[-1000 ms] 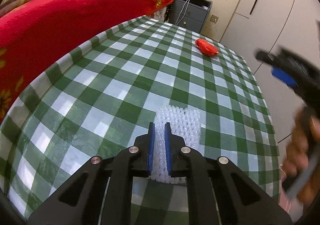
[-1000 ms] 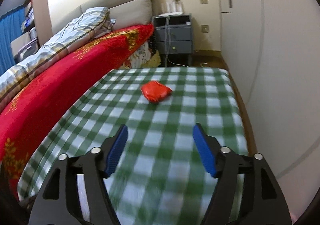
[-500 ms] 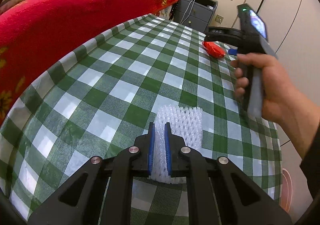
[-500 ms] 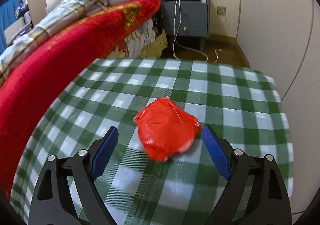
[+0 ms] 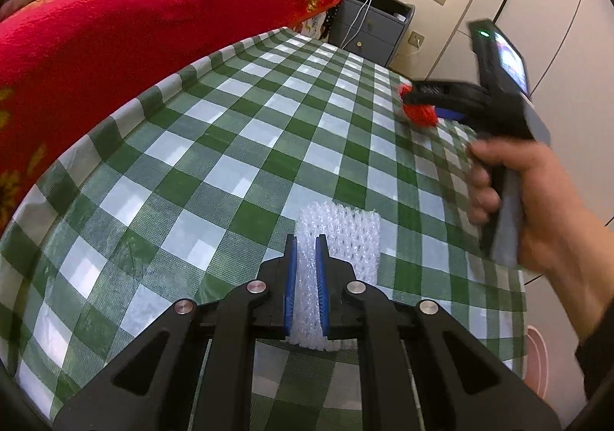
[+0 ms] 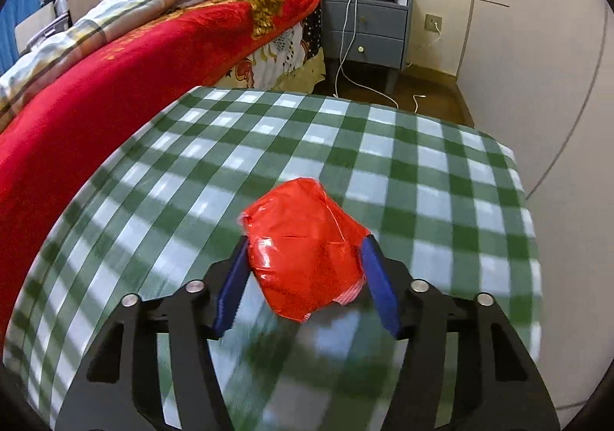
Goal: Collect trash
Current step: 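Grasp the red plastic bag with the right gripper, then carry the foam net and red bag over the pink bucket with both grippers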
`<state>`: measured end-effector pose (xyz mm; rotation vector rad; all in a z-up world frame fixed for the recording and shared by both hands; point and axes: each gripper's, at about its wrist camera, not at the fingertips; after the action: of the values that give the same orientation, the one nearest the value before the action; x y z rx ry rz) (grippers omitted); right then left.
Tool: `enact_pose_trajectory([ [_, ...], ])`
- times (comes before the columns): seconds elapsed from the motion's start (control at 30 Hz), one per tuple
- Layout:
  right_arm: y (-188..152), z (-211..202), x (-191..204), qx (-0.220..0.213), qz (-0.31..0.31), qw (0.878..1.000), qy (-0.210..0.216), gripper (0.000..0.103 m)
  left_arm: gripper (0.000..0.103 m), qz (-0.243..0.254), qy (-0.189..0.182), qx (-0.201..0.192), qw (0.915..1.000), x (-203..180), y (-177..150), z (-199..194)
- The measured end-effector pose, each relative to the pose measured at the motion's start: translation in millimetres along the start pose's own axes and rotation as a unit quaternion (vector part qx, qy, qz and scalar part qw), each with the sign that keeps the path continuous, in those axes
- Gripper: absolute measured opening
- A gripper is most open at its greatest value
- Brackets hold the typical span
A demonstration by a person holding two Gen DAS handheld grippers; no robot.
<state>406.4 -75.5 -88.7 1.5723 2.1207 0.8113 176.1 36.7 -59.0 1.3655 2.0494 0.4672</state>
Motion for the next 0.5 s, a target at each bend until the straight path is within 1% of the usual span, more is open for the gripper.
enact_pose_trajectory([
  [0.07, -15, -25, -3, -0.007, 0.009, 1.000, 0.004, 0.051, 0.010, -0.001, -0.005, -0.004, 1.0000, -1, 1, -4],
  [0.1, -22, -35, -3, -0.008, 0.011, 1.000, 0.004, 0.033, 0.010, 0.000, -0.006, -0.005, 1.0000, -1, 1, -5],
  [0.13, -29, -45, -4, -0.006, 0.010, 1.000, 0.004, 0.035, 0.010, 0.000, -0.007, -0.007, 0.9999, -2, 1, -6],
  [0.17, -37, -55, -5, -0.004, 0.013, 1.000, 0.003, 0.033, 0.009, -0.001, -0.008, -0.008, 0.9999, -2, 0, -8],
  [0.2, -46, -66, -6, -0.002, 0.018, 1.000, 0.004, 0.025, 0.009, -0.001, -0.009, -0.008, 0.9999, -1, 0, -8],
  [0.23, -52, -72, -7, 0.002, 0.020, 1.000, 0.006, 0.022, 0.009, -0.002, -0.010, -0.007, 0.9999, -1, -1, -8],
  [0.3, -65, -86, -7, 0.009, 0.024, 1.000, 0.011, 0.020, 0.009, -0.007, -0.013, -0.003, 0.9999, 2, -3, -9],
  [0.5, -100, -129, -5, 0.007, 0.037, 0.999, 0.029, 0.018, 0.009, -0.003, -0.024, -0.002, 0.9997, 2, -9, -17],
])
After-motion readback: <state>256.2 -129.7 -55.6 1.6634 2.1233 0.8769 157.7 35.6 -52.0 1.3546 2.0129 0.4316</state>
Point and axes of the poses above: each gripper's, at about its wrist camera, not at the fingertips, and z roughly the way its jaws point, x to its left, y to its top, and after that the axes turned 2 degrees about x, right-handed
